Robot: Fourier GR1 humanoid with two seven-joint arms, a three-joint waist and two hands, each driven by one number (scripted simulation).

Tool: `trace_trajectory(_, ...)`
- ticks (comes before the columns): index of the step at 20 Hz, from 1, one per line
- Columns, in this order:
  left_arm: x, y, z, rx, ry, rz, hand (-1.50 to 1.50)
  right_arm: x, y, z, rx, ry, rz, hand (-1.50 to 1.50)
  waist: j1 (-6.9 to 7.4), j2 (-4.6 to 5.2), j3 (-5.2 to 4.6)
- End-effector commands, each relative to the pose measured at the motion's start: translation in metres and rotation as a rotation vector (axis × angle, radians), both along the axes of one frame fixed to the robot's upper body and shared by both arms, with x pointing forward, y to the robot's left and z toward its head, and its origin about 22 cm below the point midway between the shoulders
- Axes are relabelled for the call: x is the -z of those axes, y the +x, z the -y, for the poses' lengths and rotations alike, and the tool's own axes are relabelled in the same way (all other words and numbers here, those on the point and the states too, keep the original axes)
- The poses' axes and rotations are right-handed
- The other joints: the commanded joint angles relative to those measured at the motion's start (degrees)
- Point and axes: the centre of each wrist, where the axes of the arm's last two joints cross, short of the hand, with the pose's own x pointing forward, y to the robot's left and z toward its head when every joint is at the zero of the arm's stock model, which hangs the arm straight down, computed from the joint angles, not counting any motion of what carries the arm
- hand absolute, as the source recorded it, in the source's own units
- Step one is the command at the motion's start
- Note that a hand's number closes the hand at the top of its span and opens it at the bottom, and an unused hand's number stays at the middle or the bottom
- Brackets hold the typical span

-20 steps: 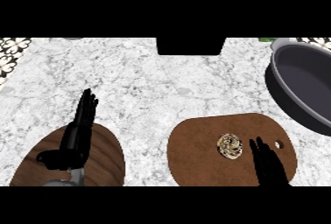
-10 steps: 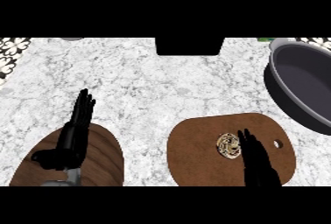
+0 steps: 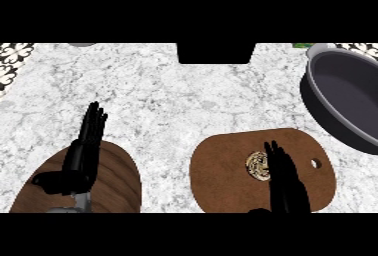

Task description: Pick the cupcake from the cutting board and place it in the pot

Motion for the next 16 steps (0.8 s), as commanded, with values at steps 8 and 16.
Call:
trace_trajectory(8,0.006,0.001,-0.015,-0.002,-0.008,-0.011,0.0,0.017,0.028,0.001,-0.005,-0.113,0.184,1.5,0.21,0.28,0.32)
trace_trajectory(16,-0.013,0.0,0.004,0.004,-0.004,-0.007,0.0,0.015,0.01,0.003,-0.033,-0.137,0.242,1.5,0.09,0.2,0.33)
